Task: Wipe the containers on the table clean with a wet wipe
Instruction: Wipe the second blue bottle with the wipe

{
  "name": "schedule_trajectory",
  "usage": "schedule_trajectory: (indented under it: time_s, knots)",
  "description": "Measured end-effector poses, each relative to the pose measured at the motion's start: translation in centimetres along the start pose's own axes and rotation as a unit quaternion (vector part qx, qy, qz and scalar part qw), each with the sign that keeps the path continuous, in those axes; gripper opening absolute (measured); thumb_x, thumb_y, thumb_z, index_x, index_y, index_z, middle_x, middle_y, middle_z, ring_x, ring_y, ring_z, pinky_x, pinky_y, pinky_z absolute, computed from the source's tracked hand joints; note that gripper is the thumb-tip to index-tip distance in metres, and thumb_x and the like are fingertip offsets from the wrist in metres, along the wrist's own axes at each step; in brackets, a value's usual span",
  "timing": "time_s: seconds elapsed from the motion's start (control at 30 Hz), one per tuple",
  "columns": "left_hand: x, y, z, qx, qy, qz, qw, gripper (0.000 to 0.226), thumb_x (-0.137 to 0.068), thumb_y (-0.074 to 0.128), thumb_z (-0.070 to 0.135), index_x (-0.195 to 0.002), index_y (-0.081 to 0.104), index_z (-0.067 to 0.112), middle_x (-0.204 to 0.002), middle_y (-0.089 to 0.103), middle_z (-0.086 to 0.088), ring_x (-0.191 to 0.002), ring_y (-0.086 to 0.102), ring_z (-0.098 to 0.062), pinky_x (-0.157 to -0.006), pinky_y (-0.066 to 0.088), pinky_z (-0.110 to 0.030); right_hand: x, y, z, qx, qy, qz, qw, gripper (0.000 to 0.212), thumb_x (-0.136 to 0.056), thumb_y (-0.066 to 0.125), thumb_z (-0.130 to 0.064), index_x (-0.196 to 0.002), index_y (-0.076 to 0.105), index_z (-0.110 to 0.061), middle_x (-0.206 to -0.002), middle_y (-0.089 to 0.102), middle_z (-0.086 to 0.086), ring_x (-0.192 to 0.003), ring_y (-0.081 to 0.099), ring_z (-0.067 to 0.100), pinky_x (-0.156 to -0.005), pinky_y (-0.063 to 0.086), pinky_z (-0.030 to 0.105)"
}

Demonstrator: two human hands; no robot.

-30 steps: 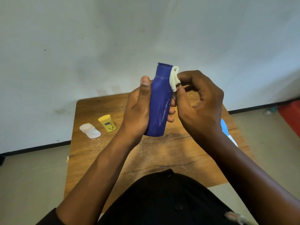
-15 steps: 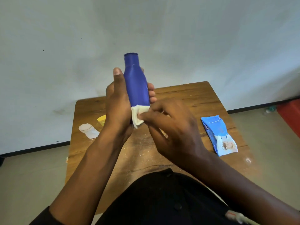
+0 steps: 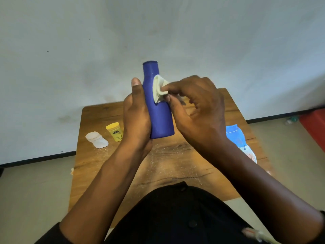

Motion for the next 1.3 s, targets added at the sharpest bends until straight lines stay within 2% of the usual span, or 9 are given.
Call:
schedule_trajectory:
  time_s: [0.1, 0.23, 0.37, 0.6, 0.7, 0.77, 0.93, 1.2, 1.3]
  knots:
    - [-1.1, -0.7, 0.6, 0.057, -0.007, -0.035, 0.998, 0.065, -0.109, 0.024, 0.055, -0.126, 0.069, 0.011, -0.098, 0.073, -0.015, -0.080, 0.069, -0.025, -0.081, 0.058, -0.046, 2.5, 1.0, -0.9, -0.031, -0.012, -0.050, 0.998, 0.013, -0.094, 0.076, -0.010, -0.107, 0.078, -0.010, -0.102, 0.074, 0.003, -0.093, 0.066, 0.017, -0.079, 0.053, 0.035]
    - [-1.7, -0.8, 0.4, 0.090, -0.028, -0.083, 0.992, 0.065, -0.109, 0.022, 0.054, -0.138, 0.060, 0.010, -0.100, 0.072, -0.013, -0.075, 0.067, -0.019, -0.069, 0.057, -0.031, 4.7, 1.6, -1.1, -0.062, -0.018, -0.084, 0.994, 0.016, -0.093, 0.076, -0.010, -0.108, 0.078, -0.010, -0.103, 0.075, 0.004, -0.095, 0.067, 0.013, -0.079, 0.051, 0.025]
    - [-0.8, 0.6, -1.1, 0.124, -0.077, -0.114, 0.983, 0.065, -0.109, 0.023, 0.056, -0.133, 0.061, 0.010, -0.100, 0.072, -0.012, -0.079, 0.069, -0.020, -0.069, 0.059, -0.033, 3.2, 1.0, -0.7, -0.068, -0.010, -0.063, 0.996, 0.015, -0.094, 0.075, -0.007, -0.109, 0.077, -0.008, -0.104, 0.075, 0.006, -0.096, 0.068, 0.011, -0.080, 0.051, 0.021]
    - [0.6, 1.4, -2.8, 0.117, -0.123, -0.096, 0.981, 0.049, -0.106, 0.043, 0.053, -0.126, 0.066, 0.015, -0.096, 0.076, -0.007, -0.080, 0.072, -0.017, -0.065, 0.058, -0.029, -0.1, 0.5, 1.7, -0.134, 0.093, -0.007, 0.987, 0.016, -0.097, 0.072, -0.007, -0.112, 0.077, -0.011, -0.103, 0.072, -0.003, -0.096, 0.070, 0.014, -0.079, 0.060, 0.037]
    - [0.2, 1.0, -3.0, 0.135, -0.132, -0.086, 0.978, 0.061, -0.103, 0.038, 0.062, -0.129, 0.065, 0.013, -0.103, 0.075, -0.009, -0.088, 0.074, -0.020, -0.071, 0.059, -0.033, 0.9, 1.0, 0.6, -0.137, 0.078, -0.033, 0.987, 0.016, -0.097, 0.072, -0.006, -0.113, 0.076, -0.008, -0.106, 0.072, 0.000, -0.096, 0.068, 0.013, -0.078, 0.059, 0.033]
    - [0.2, 1.0, -2.8, 0.142, -0.136, -0.094, 0.976, 0.067, -0.101, 0.034, 0.068, -0.119, 0.066, 0.012, -0.093, 0.072, -0.006, -0.083, 0.072, -0.019, -0.074, 0.059, -0.034, 2.1, 1.5, -0.1, -0.135, 0.073, -0.053, 0.987, 0.017, -0.098, 0.072, -0.008, -0.114, 0.075, -0.010, -0.108, 0.073, 0.001, -0.098, 0.067, 0.012, -0.078, 0.058, 0.028]
    - [-0.6, 0.3, -2.1, 0.175, -0.141, -0.074, 0.972, 0.055, -0.099, 0.042, 0.068, -0.108, 0.058, 0.015, -0.075, 0.058, -0.002, -0.056, 0.056, -0.013, -0.054, 0.050, -0.027, 3.8, 1.4, -2.0, -0.092, 0.023, -0.075, 0.993, 0.015, -0.095, 0.073, -0.011, -0.109, 0.077, -0.009, -0.106, 0.076, 0.003, -0.095, 0.063, 0.003, -0.078, 0.046, 0.008]
    - [0.2, 2.6, -4.1, 0.265, -0.187, -0.149, 0.934, 0.065, -0.101, 0.042, 0.066, -0.125, 0.064, 0.010, -0.090, 0.054, -0.005, -0.078, 0.049, -0.015, -0.075, 0.043, -0.031, 3.5, 2.1, -2.2, -0.084, -0.020, -0.103, 0.991, 0.014, -0.093, 0.077, -0.008, -0.106, 0.078, -0.006, -0.104, 0.073, 0.007, -0.099, 0.063, 0.007, -0.087, 0.043, 0.007]
    - [1.0, 3.6, -4.0, 0.225, -0.163, -0.174, 0.945, 0.061, -0.099, 0.044, 0.067, -0.113, 0.070, 0.014, -0.091, 0.062, -0.007, -0.085, 0.057, -0.019, -0.083, 0.045, -0.038, 1.9, 2.1, -0.4, -0.064, 0.025, -0.084, 0.994, 0.015, -0.094, 0.076, -0.008, -0.109, 0.078, -0.009, -0.104, 0.071, 0.005, -0.096, 0.065, 0.008, -0.083, 0.046, 0.011]
Point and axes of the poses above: each hand's wrist, its own x-axis away from the middle knuckle, its own y-axis out of the palm, z = x × y, the point moved 10 cm from there along -x, towards the middle knuckle
